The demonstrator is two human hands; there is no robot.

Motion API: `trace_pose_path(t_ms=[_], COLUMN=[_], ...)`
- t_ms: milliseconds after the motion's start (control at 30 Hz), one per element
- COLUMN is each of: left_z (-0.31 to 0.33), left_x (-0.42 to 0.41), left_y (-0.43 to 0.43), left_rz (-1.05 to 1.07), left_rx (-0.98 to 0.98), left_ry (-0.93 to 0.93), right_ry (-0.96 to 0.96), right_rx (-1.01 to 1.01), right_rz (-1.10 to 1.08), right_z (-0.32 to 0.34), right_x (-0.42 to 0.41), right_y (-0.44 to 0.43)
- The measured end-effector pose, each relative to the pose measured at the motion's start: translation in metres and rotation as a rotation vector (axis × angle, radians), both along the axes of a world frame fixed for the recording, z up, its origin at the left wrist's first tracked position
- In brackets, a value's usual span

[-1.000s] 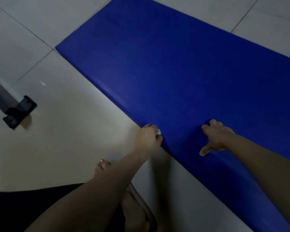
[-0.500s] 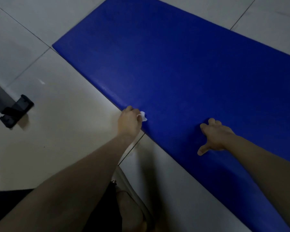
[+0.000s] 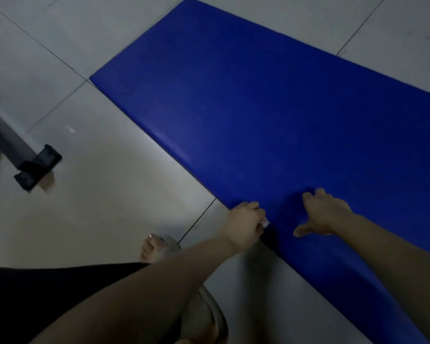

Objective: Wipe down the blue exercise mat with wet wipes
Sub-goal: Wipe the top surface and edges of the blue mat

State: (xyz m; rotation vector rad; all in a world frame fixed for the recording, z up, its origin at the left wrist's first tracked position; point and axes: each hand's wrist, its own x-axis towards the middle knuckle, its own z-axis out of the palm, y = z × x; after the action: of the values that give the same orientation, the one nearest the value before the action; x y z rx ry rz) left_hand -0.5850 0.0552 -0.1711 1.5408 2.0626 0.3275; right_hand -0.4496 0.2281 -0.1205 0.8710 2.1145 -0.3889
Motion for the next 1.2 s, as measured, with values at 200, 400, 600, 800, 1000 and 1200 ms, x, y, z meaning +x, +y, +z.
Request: trace_pose_path(t_ms=[200,400,600,800,1000,1200], left_z=[0.004,0.007,0.001,0.006,0.003,0.006], left_x=[-0.106,-0.078,0.019,0.045,-0.073,-0.072], left_y=[0.015,0.023,0.016,0.008,0.004,0.017], left_rz=[0.451,0.666,0.396,0.024,0.377,0.693], left_rx=[-0.096,-0.107,-0.064,-0.099,-0.120,-0.165], left_ry=[0.279,0.119,-0.120,-0.074,0.143,-0.014], right_ry=[-0.122,-0.078,-0.068,-0.056,-0.076,-0.078], right_rx=[-0.005,-0.031,-0.043,-0.065,-0.057,-0.042], right_rz=[-0.107,-0.126,-0.122,-0.129,-0.128,-0.115], right_z=[-0.008,-0.011,-0.012,-0.009,-0.011,-0.010], right_x=[0.056,0.055,0.058,0.058,0.052,0.050], right_y=[-0.023,-0.017,-0.015,-0.013,-0.012,-0.013])
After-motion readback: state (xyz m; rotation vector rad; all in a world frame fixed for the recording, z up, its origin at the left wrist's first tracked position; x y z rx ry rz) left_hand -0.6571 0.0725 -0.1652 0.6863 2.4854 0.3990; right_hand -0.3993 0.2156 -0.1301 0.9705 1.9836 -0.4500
